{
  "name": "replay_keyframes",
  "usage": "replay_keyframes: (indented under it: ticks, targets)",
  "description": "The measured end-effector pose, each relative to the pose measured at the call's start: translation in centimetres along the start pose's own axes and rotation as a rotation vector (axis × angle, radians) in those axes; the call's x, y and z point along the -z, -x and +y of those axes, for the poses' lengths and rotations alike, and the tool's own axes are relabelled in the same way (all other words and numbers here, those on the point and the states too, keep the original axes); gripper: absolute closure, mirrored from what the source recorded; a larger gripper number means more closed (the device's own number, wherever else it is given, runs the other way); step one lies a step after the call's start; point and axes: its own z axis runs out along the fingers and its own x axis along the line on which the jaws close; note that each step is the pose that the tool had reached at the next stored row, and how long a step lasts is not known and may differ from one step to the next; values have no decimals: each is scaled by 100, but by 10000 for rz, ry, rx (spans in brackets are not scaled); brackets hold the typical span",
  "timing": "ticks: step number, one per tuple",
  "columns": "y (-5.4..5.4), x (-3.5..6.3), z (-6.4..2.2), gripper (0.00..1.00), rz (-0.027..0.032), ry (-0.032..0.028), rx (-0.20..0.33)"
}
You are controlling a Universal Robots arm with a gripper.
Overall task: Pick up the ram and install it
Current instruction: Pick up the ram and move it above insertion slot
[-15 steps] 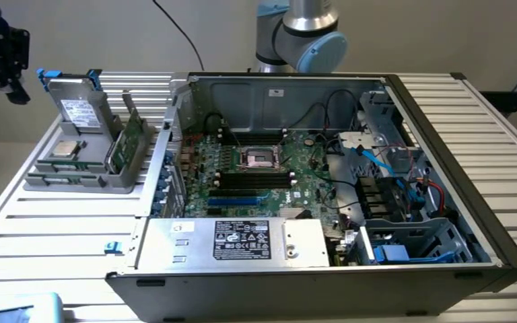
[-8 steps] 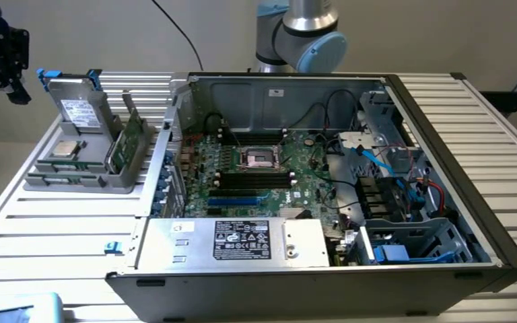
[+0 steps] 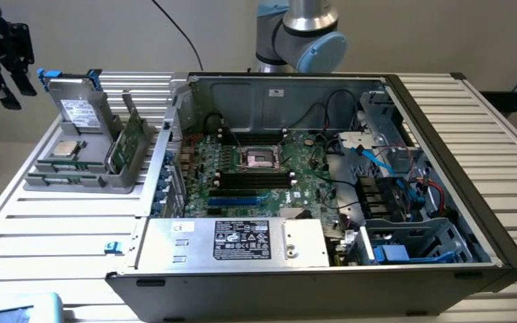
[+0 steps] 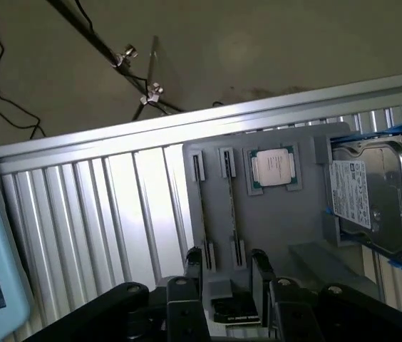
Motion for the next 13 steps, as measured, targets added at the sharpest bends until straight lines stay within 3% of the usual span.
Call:
replay_keyframes:
  ticks: [1,13]
  targets:
    - [0,-8,-1,57,-1,-3,0]
    - [17,-221,-116,57,0,-4,34]
